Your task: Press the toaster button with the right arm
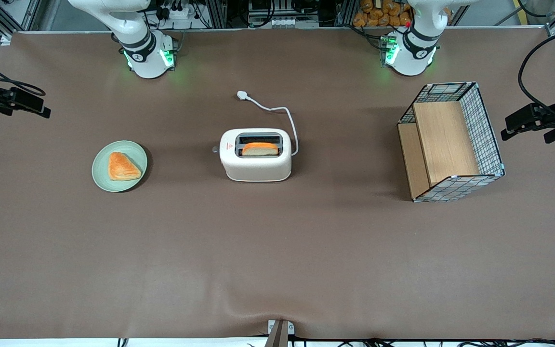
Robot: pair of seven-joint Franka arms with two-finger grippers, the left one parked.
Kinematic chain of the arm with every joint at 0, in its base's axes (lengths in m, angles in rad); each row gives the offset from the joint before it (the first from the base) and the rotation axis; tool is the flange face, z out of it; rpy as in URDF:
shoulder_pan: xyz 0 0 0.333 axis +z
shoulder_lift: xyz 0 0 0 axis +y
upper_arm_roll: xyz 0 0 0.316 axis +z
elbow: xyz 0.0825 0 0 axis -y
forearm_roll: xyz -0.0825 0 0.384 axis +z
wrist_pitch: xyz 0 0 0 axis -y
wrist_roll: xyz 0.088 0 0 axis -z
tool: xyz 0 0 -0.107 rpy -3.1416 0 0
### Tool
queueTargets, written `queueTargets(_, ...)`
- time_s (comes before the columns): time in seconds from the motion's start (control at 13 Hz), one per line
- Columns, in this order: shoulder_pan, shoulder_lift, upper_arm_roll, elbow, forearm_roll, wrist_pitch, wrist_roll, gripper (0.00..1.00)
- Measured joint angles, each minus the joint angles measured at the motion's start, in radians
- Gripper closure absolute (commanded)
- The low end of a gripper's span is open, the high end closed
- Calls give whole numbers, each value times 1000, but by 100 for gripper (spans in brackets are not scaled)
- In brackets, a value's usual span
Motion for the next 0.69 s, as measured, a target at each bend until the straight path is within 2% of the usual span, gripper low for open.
queueTargets(0.31,0,0,0,63,-12,-52,29,0)
queueTargets(0.54,0,0,0,93,-54,-46,29,0)
queueTargets(0.69,-1,0,0,96,-57,-31,29,0)
